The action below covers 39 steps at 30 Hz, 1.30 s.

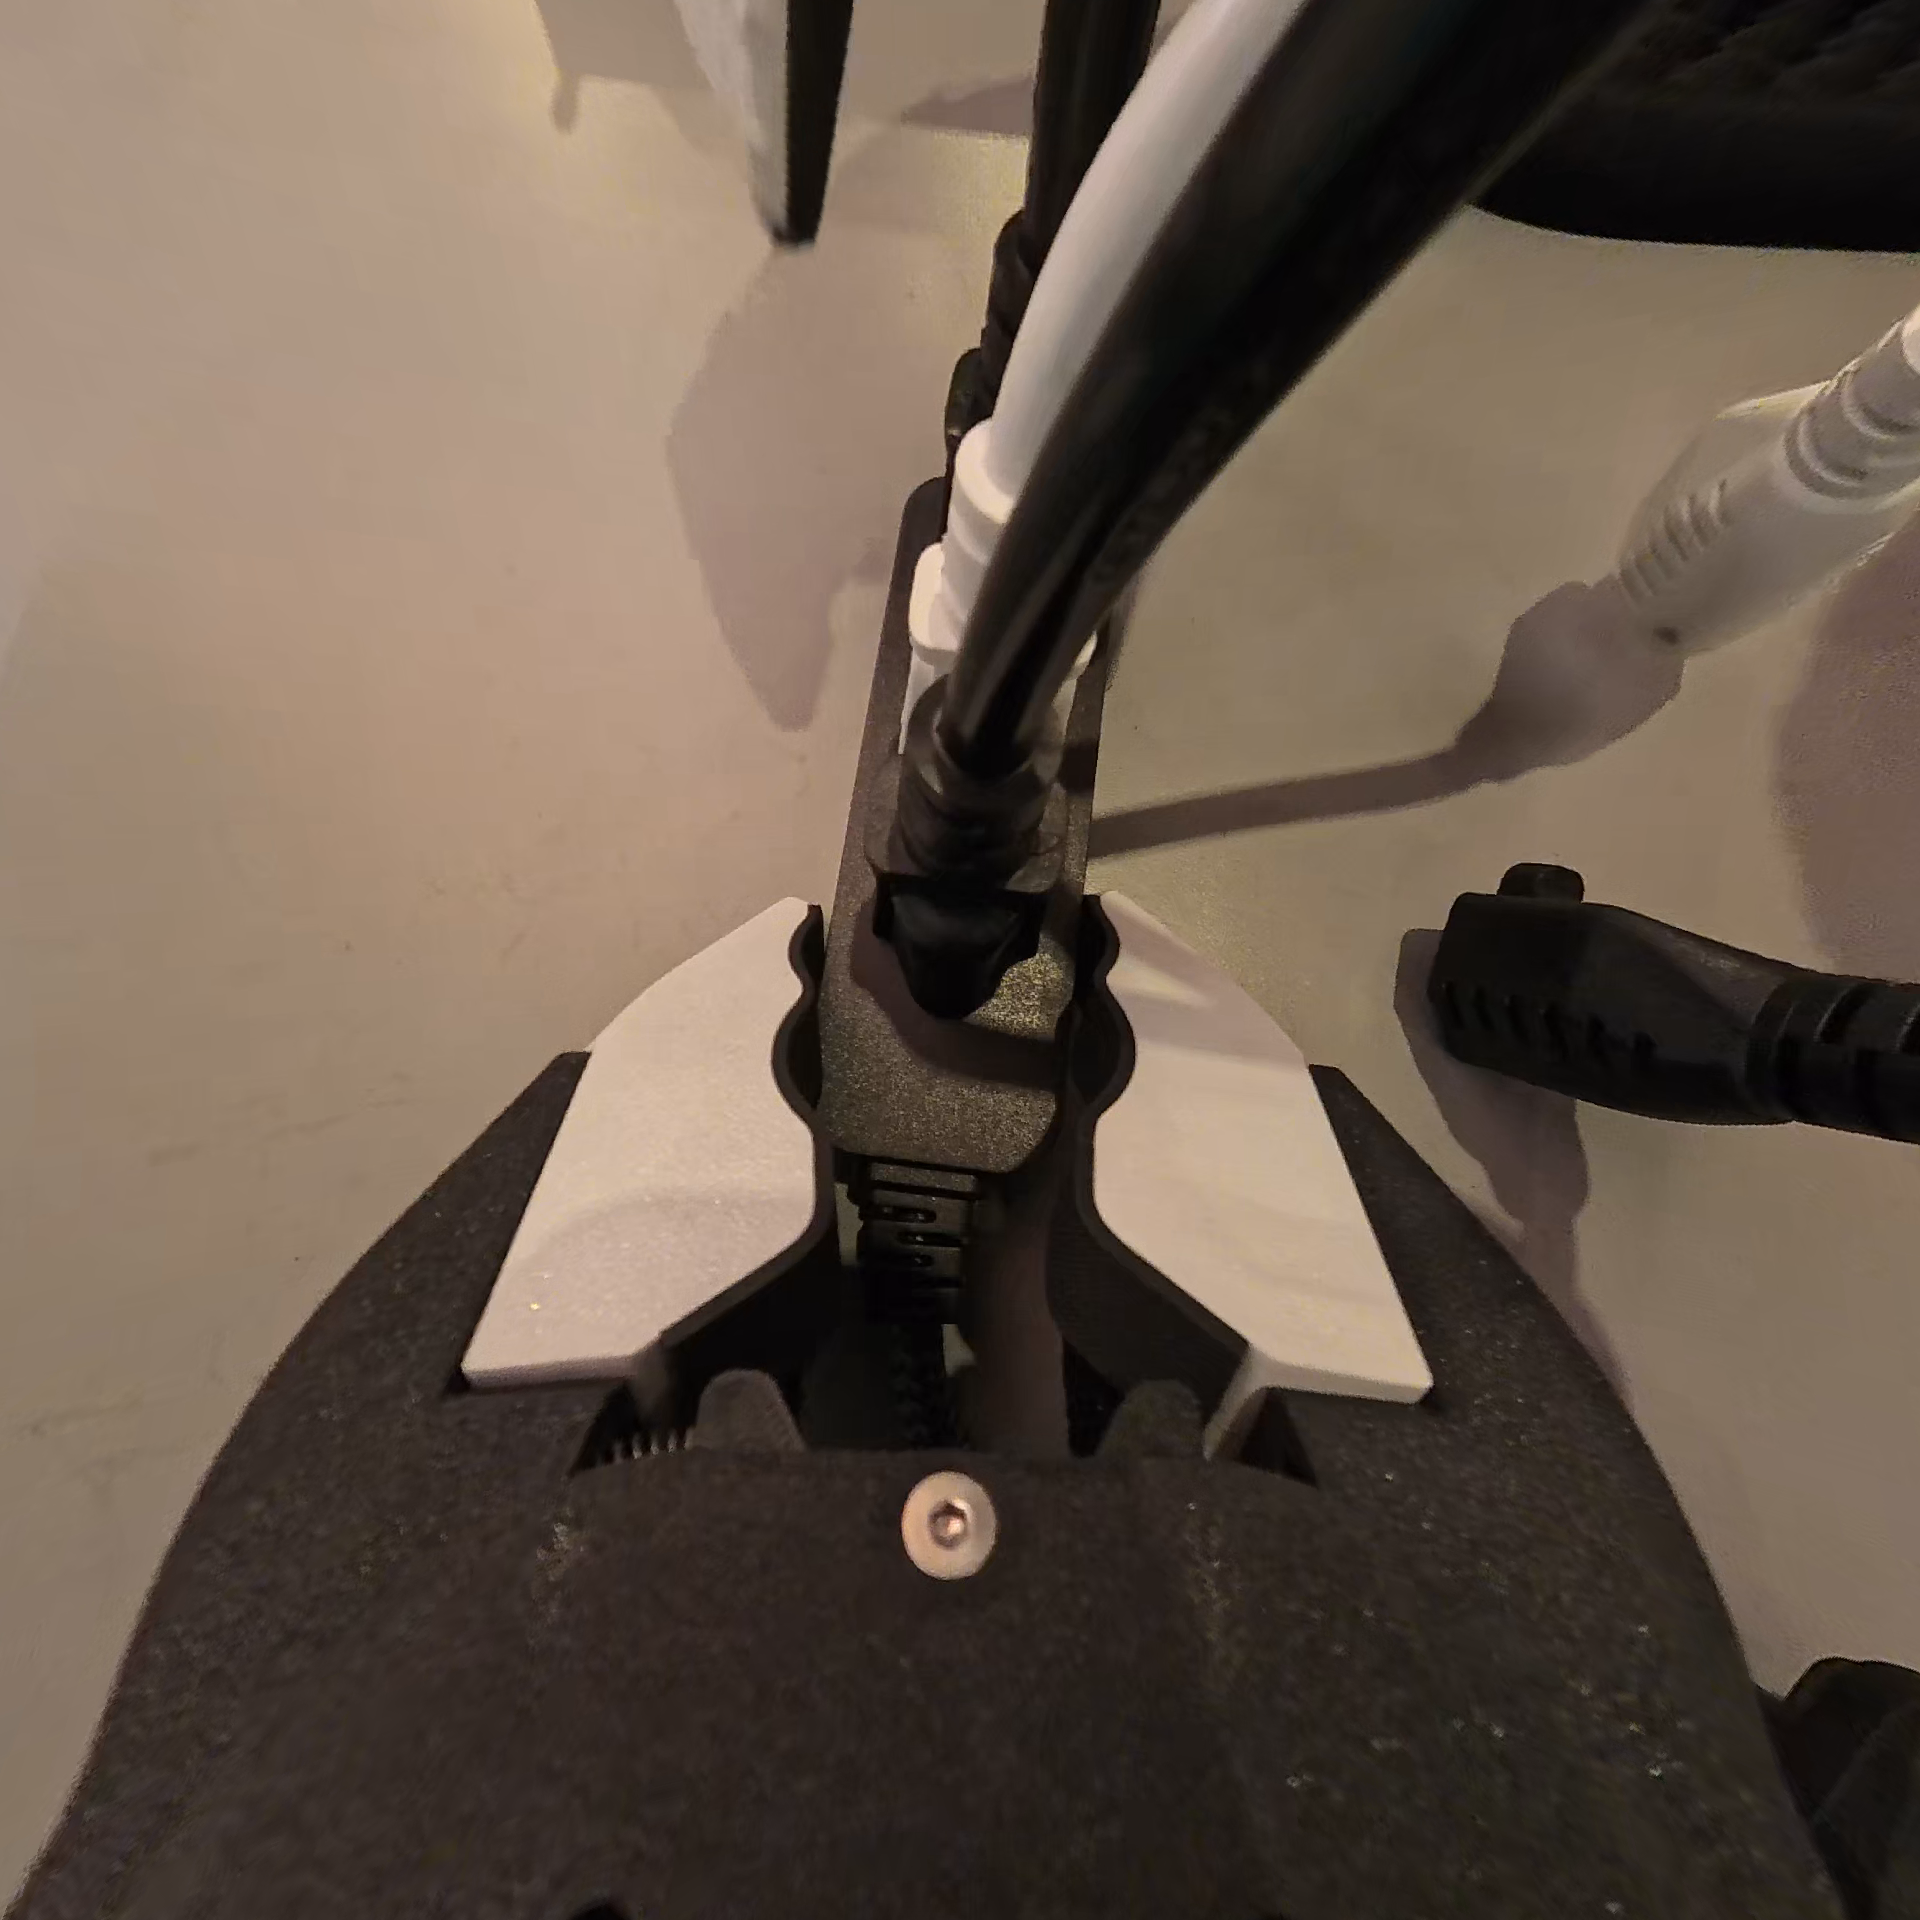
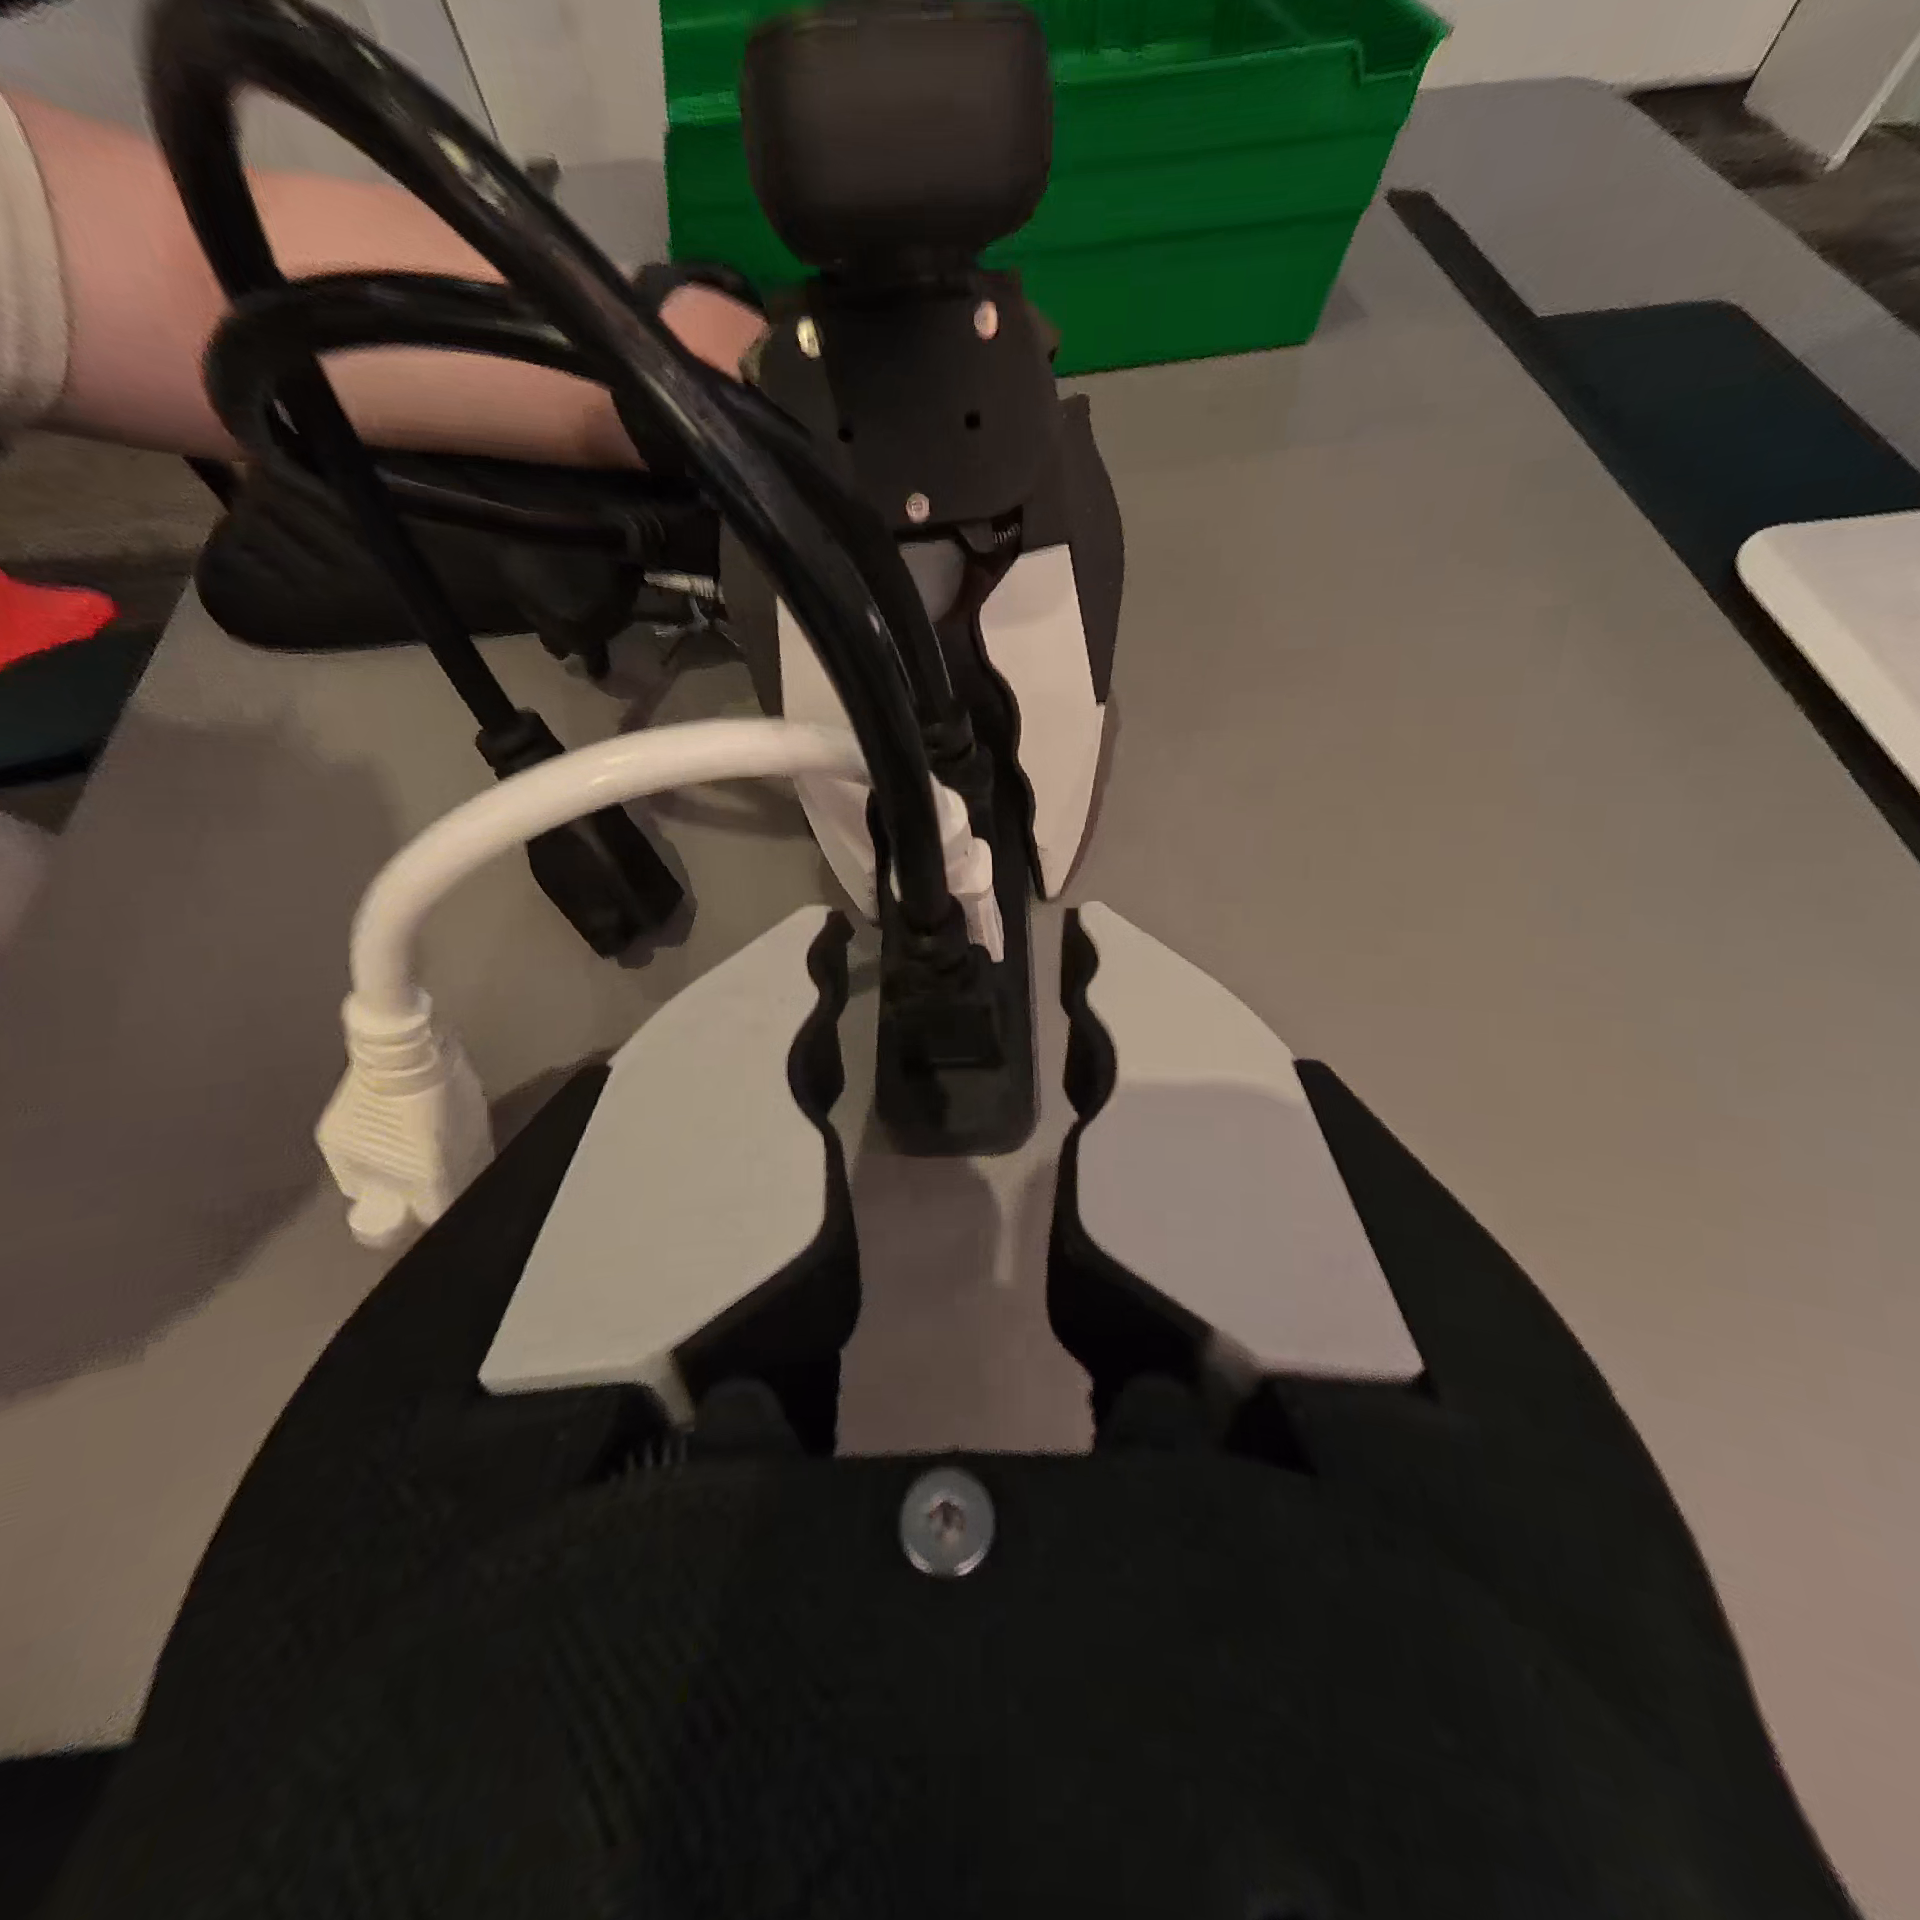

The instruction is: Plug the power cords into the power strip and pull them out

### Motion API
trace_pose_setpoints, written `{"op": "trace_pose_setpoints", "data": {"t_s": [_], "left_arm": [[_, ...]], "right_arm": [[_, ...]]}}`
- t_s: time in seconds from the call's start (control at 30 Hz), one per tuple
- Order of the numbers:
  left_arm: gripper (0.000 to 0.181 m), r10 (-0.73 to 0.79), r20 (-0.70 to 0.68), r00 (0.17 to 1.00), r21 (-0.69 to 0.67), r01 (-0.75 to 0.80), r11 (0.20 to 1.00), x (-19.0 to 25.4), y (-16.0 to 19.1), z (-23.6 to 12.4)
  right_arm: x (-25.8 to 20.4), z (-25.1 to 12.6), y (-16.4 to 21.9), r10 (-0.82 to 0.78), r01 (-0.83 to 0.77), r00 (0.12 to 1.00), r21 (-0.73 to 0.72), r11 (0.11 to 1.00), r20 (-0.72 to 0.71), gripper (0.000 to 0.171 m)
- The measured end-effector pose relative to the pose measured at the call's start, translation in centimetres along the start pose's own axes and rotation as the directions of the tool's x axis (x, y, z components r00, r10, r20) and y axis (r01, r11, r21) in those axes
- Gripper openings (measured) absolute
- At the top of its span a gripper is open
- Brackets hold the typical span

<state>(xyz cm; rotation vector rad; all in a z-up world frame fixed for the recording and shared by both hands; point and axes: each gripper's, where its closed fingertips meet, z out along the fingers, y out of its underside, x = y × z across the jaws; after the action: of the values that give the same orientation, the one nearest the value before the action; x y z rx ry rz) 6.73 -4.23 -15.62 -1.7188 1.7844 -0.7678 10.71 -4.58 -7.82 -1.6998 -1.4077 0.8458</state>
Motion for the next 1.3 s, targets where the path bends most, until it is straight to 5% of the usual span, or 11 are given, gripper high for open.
{"op": "trace_pose_setpoints", "data": {"t_s": [0.1, 0.5, 0.67, 0.93, 1.13, 1.2, 1.3], "left_arm": [[0.046, -0.009, 0.010, 1.000, 0.001, 0.009, 1.000, -0.1, 0.1, -0.1], [0.046, -0.009, 0.019, 1.000, 0.003, 0.009, 1.000, -0.1, 0.1, -0.1], [0.071, -0.066, 0.063, 0.996, -0.012, 0.067, 0.998, -0.6, 0.2, -0.7], [0.055, -0.281, 0.253, 0.926, 0.040, 0.281, 0.959, -2.5, -2.7, -6.9], [0.061, -0.270, 0.275, 0.923, 0.271, 0.195, 0.943, -2.6, -11.7, -14.7], [0.065, -0.180, 0.237, 0.955, 0.196, 0.134, 0.971, -1.2, -14.6, -14.7], [0.070, 0.009, 0.216, 0.976, -0.137, 0.021, 0.990, 0.3, -15.9, -11.8]], "right_arm": [[0.3, 1.0, 1.1, -0.047, 0.046, 0.999, -0.093, 0.995, -0.018, 0.044], [0.9, -0.4, 2.1, -0.018, 0.017, 0.998, -0.025, 1.000, -0.058, 0.037], [1.0, 0.0, 4.3, 0.014, -0.018, 0.999, -0.099, 0.995, -0.039, 0.041], [0.8, 0.3, 5.1, 0.060, -0.061, 0.998, -0.064, 0.996, -0.024, 0.055], [0.9, -0.5, 3.4, -0.192, 0.200, 0.973, 0.049, 0.979, -0.131, 0.054], [0.6, -0.7, 2.9, -0.235, 0.252, 0.958, 0.095, 0.963, -0.162, 0.060], [0.9, -0.8, 3.9, -0.287, 0.300, 0.933, 0.030, 0.953, -0.218, 0.084]]}}
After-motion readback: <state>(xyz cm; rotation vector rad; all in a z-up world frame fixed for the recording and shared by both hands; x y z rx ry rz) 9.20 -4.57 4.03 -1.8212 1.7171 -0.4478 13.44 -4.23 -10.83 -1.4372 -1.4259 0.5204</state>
